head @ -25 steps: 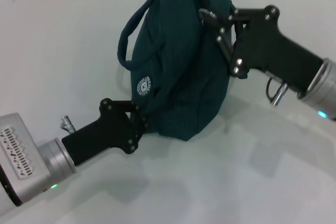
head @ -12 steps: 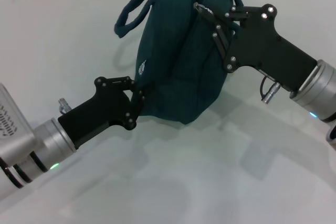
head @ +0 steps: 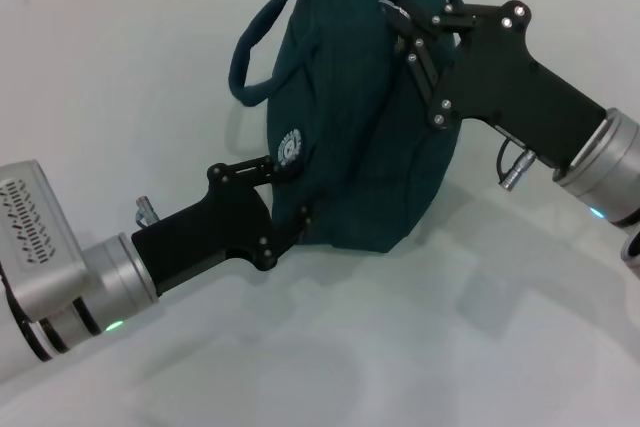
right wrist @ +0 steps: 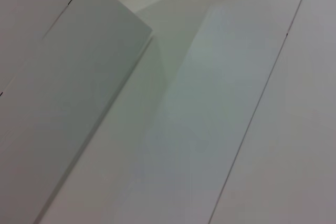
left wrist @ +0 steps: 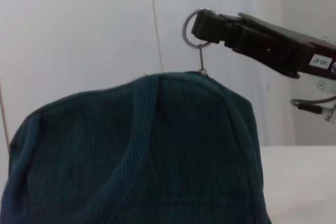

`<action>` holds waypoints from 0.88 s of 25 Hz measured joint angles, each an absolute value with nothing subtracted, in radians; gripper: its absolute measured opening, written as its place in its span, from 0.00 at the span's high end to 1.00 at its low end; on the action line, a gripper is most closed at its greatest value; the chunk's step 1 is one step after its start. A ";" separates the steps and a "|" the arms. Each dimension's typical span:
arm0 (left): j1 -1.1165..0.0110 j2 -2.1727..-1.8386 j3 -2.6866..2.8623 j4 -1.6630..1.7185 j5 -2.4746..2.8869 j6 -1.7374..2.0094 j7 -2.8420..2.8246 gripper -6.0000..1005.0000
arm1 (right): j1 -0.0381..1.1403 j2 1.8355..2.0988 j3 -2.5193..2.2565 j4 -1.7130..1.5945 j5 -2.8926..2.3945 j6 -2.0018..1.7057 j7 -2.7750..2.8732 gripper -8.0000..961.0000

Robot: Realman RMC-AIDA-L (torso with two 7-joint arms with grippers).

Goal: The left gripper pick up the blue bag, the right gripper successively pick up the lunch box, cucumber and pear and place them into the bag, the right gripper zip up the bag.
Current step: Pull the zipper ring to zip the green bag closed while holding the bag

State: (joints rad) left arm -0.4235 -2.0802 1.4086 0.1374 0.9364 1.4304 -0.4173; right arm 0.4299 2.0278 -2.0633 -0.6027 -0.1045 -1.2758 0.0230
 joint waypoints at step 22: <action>-0.417 -2.103 1.405 0.166 0.807 1.543 -0.528 0.13 | 0.439 2.028 -2.071 -0.601 -0.104 -1.261 0.020 0.98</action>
State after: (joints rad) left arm -0.4173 -2.1026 1.4052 0.1663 0.8066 1.5430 -0.5280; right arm 0.4393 2.0278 -2.0707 -0.6014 -0.1042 -1.2608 0.0199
